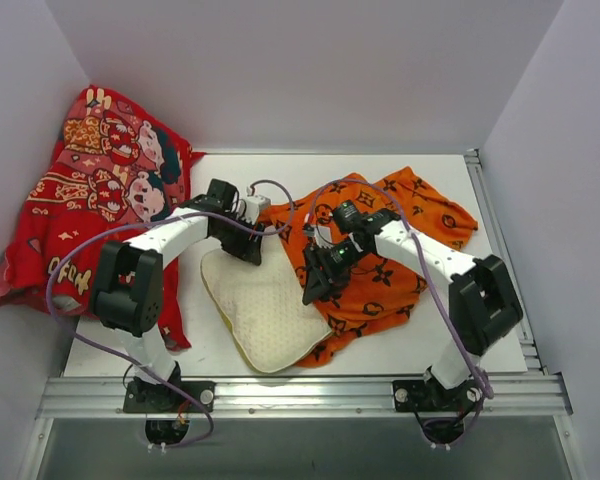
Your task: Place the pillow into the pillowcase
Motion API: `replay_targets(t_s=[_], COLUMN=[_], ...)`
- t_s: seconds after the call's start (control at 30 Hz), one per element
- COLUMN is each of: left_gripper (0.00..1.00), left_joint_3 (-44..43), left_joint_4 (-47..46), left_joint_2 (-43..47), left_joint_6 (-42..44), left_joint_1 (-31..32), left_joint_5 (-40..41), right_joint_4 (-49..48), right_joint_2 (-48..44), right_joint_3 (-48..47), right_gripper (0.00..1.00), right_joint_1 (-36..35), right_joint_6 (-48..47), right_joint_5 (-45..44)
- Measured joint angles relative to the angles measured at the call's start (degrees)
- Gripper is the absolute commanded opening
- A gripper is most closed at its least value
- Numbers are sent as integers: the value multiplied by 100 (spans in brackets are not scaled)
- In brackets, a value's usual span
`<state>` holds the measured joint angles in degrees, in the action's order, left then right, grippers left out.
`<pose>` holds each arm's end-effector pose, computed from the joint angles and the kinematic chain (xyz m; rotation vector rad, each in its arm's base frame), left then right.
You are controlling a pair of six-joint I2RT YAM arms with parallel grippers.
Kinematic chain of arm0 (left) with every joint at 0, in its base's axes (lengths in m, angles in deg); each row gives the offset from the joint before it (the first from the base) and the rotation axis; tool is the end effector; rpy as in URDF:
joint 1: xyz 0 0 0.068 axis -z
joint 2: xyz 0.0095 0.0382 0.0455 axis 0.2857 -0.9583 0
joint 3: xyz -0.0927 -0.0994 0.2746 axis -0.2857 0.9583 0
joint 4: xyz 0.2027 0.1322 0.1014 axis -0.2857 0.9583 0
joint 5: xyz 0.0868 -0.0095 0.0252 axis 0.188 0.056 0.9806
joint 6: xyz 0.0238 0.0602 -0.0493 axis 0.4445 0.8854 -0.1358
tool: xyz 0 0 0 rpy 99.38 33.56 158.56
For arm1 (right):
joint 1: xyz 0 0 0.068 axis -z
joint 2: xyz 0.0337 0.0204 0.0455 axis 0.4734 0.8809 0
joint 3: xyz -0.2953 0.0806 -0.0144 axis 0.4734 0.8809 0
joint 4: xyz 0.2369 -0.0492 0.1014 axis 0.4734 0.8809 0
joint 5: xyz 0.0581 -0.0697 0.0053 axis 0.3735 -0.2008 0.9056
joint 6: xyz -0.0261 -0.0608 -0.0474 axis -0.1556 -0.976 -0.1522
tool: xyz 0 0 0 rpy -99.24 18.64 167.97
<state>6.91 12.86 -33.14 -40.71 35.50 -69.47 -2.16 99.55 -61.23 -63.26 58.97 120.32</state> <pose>0.3459 -0.1480 0.2109 0.7255 2.5757 -0.6105 0.2607 0.2500 0.2422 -0.8685 2.5512 1.4520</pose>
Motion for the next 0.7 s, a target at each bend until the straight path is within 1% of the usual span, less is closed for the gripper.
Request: replay_targets(t_s=[0.03,0.07,0.1,0.13,0.17,0.23,0.27,0.33,0.37,0.4,0.47,0.53,0.57,0.63,0.7], left_gripper=[42,32,29,25,18,16,16,20,22,34,53,83,93,98,97], left_joint_3=[-52,-146,-269,-439,-588,-1001,-1292,-1558,-1694,-1790,-1840,-1845,-1845,-1821,-1672], left_joint_4=[22,44,74,94,107,186,177,151,149,151,175,278,319,380,299], left_joint_2=[-170,-348,-509,-673,-776,-984,-1093,-1281,-1357,-1414,-1434,-1386,-1344,-1187,-866], left_joint_6=[155,306,459,688,883,1335,1644,2020,2260,2505,2920,3132,3154,2962,2697], left_joint_1=[31,81,164,293,433,822,1043,1445,1615,1766,1980,2024,1991,1873,1687], left_joint_5=[-136,-264,-372,-459,-501,-577,-682,-861,-1005,-1137,-1355,-1491,-1497,-1484,-1486], right_joint_4=[-15,-11,7,33,39,48,55,138,168,179,232,289,326,426,485], right_joint_2=[-146,-293,-409,-483,-520,-498,-433,-205,-28,162,590,1014,1276,1716,2109], right_joint_3=[-2,-26,-92,-216,-389,-861,-1147,-1858,-2221,-2566,-3150,-3574,-3757,-4048,-4253], right_gripper=[55,60,64,73,75,78,79,79,79,79,80,83,84,85,86], right_joint_1=[79,225,435,715,1038,1801,2177,2865,3101,3254,3348,3254,3134,2865,2520], right_joint_6=[28,70,85,98,105,61,11,-164,-275,-387,-581,-780,-911,-1147,-1384], right_joint_5=[46,105,155,179,216,160,79,-210,-363,-525,-811,-1034,-1187,-1460,-1703])
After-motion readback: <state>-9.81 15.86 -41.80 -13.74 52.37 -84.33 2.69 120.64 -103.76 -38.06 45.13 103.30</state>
